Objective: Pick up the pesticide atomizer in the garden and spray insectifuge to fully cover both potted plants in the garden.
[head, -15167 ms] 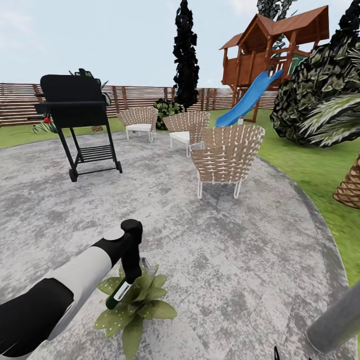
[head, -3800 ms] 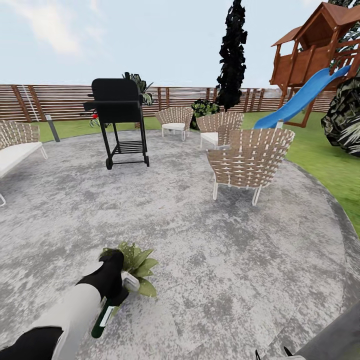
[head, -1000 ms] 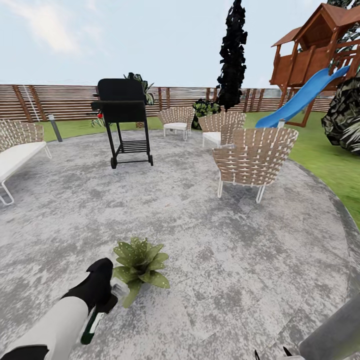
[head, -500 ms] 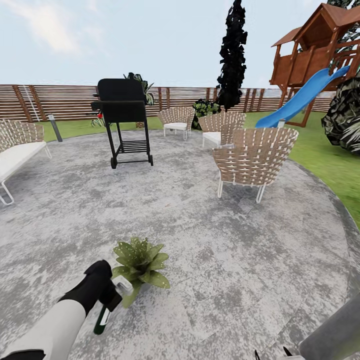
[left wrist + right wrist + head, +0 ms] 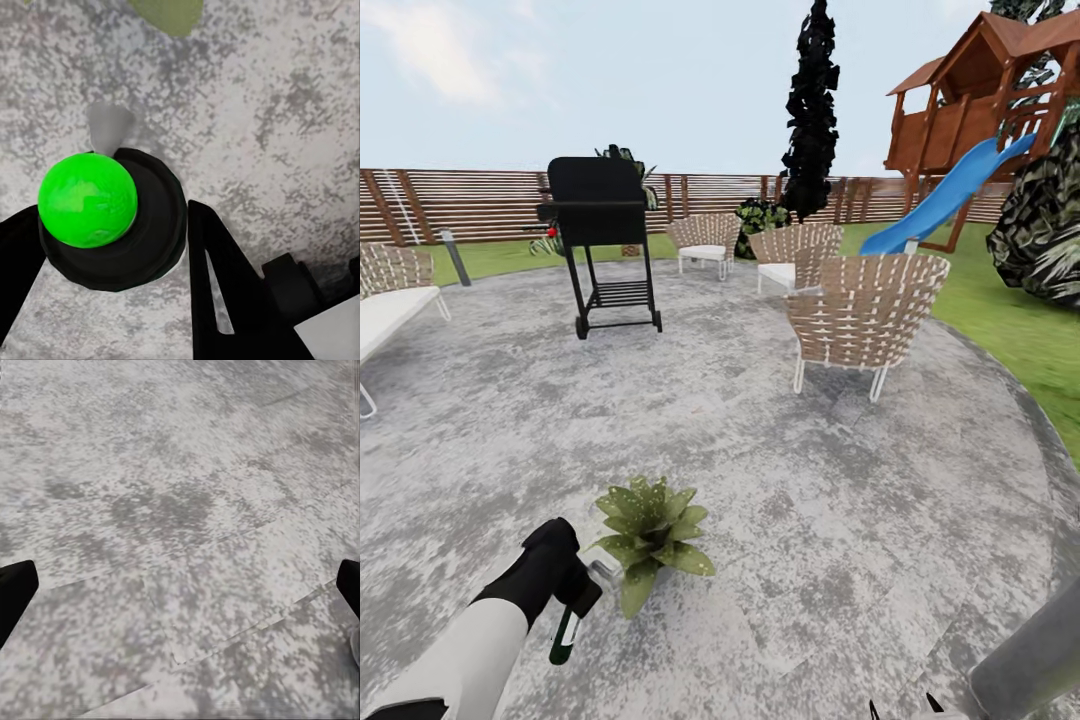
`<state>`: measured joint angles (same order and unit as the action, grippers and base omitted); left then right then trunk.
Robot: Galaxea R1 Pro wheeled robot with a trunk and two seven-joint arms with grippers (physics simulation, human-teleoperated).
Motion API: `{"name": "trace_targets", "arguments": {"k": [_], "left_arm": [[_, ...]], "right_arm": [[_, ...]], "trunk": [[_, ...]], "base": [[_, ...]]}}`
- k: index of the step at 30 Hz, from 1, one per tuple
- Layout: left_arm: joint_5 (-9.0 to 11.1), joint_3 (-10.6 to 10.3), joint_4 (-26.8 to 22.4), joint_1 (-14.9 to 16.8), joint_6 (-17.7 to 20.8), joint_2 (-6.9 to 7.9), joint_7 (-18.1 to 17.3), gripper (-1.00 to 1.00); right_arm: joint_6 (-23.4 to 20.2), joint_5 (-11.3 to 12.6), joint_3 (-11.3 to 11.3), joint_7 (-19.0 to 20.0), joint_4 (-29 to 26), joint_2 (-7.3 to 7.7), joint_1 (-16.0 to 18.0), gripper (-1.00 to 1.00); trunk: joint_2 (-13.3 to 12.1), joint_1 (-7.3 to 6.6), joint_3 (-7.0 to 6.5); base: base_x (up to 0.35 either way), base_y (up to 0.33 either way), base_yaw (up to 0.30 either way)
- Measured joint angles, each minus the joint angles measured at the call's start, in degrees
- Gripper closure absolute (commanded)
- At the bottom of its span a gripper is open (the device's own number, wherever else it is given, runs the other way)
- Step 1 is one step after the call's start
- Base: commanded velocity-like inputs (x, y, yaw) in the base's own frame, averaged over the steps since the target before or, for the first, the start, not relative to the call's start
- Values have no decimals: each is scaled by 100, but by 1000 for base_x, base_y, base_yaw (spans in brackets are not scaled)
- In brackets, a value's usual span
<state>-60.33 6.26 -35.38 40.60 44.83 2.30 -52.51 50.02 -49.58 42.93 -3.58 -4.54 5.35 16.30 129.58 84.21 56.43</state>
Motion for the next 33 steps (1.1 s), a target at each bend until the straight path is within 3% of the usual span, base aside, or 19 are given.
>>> {"name": "trace_targets", "arguments": {"k": [5,13,18,25,33], "left_arm": [[-50,-53,9,-23,-27,-6,-10,100],[-59,-107,-54,-328,-68,-31,-16,100],[-41,-76,-20,-338,-953,-14,-51,100],[-81,-51,-16,-337,-1065,-14,-36,100],[-94,-33,41,-385,-1054,301,-15,100]], "right_arm": [[1,7,7,-5,-1,0,0,-100],[2,9,8,-8,-1,0,0,-100],[3,9,8,-8,-3,0,0,-100],[2,9,7,-8,-1,0,0,-100],[3,8,7,-8,-3,0,-1,-100]], "trunk": [[0,0,0],[0,0,0],[0,2,0],[0,0,0],[0,0,0]], "base": [[2,77,-16],[-8,-4,-1],[-172,-191,0],[-29,-29,-27],[0,0,-265]]}}
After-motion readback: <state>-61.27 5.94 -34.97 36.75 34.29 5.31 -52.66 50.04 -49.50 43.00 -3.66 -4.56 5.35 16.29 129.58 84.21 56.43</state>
